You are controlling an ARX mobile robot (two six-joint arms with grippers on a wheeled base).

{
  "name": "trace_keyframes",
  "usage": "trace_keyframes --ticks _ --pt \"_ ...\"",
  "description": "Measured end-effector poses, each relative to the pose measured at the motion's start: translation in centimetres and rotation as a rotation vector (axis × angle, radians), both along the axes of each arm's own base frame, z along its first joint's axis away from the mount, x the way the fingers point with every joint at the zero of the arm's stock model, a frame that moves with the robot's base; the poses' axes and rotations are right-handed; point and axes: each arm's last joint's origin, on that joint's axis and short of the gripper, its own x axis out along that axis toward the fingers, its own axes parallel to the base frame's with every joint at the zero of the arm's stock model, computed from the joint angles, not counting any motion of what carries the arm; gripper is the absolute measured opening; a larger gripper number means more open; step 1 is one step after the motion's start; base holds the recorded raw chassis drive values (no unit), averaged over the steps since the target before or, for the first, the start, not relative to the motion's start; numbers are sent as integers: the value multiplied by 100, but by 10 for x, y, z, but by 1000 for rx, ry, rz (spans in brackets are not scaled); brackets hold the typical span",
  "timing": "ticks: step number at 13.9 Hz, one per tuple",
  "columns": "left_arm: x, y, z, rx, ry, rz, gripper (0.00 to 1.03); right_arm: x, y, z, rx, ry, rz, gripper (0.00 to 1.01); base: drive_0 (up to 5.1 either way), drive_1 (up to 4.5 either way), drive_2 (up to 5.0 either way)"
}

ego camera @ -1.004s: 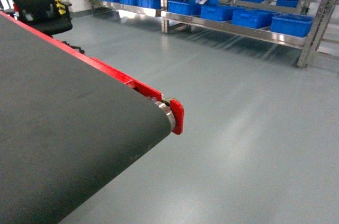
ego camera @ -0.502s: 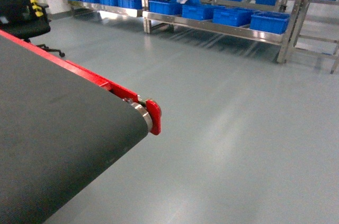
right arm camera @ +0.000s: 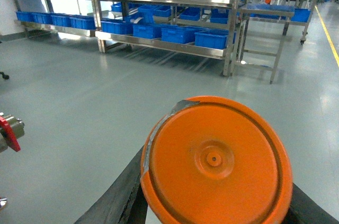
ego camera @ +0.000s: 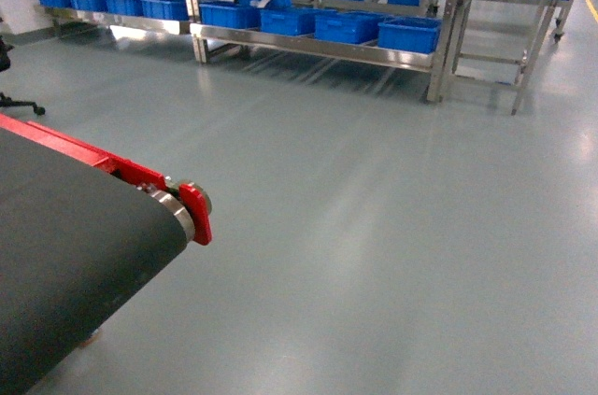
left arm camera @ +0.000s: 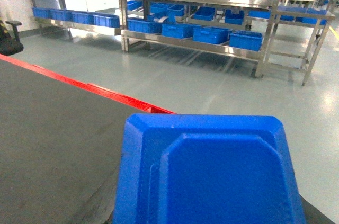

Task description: Sort blue parts and orange caps into right shelf containers

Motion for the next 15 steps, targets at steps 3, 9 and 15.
trace_keyframes --ticks 3,9,15 --pt "0 0 0 0 0 0 42 0 0 0 0 0 0 43 -154 -154 -154" --pt "0 0 0 0 0 0 42 0 0 0 0 0 0 43 -155 -155 -155" --pt "0 0 0 0 0 0 42 0 0 0 0 0 0 43 -158 -158 -158"
